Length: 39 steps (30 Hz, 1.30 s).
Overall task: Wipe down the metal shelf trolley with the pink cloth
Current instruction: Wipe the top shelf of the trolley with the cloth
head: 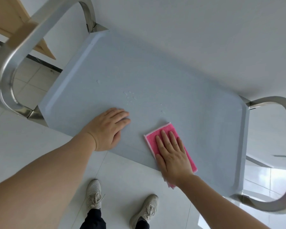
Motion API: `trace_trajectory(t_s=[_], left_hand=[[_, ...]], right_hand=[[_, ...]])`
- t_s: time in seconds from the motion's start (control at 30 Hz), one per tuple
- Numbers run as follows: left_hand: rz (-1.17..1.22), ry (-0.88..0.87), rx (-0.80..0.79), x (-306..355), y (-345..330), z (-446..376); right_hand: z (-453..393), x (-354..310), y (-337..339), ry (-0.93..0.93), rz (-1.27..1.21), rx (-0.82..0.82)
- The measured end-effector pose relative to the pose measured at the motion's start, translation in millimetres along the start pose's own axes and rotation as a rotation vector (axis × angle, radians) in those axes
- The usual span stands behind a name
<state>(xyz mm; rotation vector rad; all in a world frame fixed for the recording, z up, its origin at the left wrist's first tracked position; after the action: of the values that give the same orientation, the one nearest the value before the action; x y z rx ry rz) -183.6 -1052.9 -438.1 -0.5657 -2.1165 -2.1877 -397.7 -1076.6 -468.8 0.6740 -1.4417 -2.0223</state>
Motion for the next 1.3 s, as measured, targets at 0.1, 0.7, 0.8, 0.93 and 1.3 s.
trace_trajectory(t_s=[0.1, 0.7, 0.8, 0.93, 1.3], left_hand=[[0.013, 0.011, -0.005, -1, -1, 0], [0.048, 0.018, 0.007, -6, -2, 0], [0.059, 0.017, 0.021, -6, -1, 0], [0.060, 0.018, 0.020, -6, -1, -1], [0.064, 0.020, 0.036, -6, -1, -3]], right_hand=[[-20, 8, 3, 0.018, 0.014, 0.001], [-183, 139, 68, -0.272, -0.017, 0.181], [-195, 145, 73, -0.300, -0.026, 0.188], [-210, 145, 75, -0.391, -0.038, 0.193], [-227, 82, 69, -0.206, -0.004, 0.179]])
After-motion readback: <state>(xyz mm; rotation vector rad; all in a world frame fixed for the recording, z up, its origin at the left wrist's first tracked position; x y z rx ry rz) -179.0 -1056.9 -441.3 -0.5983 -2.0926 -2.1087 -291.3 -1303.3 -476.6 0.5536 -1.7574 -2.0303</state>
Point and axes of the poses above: each hand's wrist, its own z-axis away from the middle knuckle, its own y-axis out of the back of the hand, x = y × z, the point moved 7 cm from there along -z, towards the middle knuckle, and after that the axes turned 2 degrees about x, right-handed, at the moved point
